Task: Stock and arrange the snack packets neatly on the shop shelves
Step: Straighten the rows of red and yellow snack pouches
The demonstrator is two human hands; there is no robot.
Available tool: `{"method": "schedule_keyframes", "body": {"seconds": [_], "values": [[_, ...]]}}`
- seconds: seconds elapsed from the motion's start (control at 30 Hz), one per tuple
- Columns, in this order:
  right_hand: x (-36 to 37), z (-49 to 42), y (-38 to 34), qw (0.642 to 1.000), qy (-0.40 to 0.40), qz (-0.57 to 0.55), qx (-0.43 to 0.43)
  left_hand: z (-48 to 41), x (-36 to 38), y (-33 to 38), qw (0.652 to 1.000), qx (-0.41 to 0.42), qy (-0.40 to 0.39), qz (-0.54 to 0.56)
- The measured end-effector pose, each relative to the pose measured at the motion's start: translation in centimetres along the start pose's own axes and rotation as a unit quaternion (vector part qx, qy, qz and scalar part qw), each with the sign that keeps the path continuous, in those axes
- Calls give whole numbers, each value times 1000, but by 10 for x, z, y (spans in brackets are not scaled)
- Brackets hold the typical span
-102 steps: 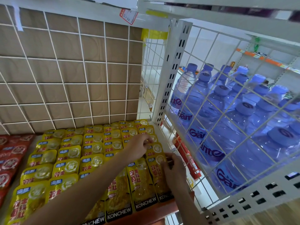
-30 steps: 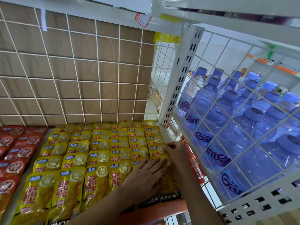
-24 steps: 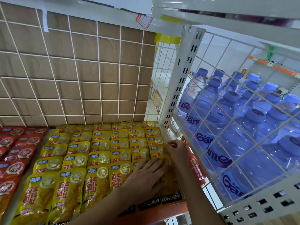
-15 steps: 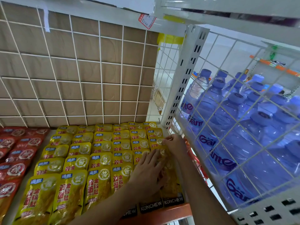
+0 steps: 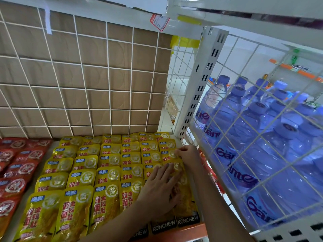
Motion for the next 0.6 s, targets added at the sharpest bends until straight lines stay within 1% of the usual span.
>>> {"method": "schedule_keyframes", "body": {"seconds": [0.1, 0.4, 0.6], "values": [[0, 0, -1, 1000, -1, 3, -5, 0, -1, 0, 1000, -3, -6, 2], [-2, 3, -2, 1000, -15, 8, -19, 0, -1, 0, 1000, 1, 25, -11], [-1, 3, 2, 1000, -12, -26, -5, 0, 1, 0, 999, 6, 47, -23]]}}
Point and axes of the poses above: each hand's wrist, its own z-axis away from the middle knuckle, its own x-axis out of the palm, y = z × x, the point moved 7 cm from there along -z, towards the middle knuckle, and after that the axes turned 3 degrees about y, right-handed, at the moved point
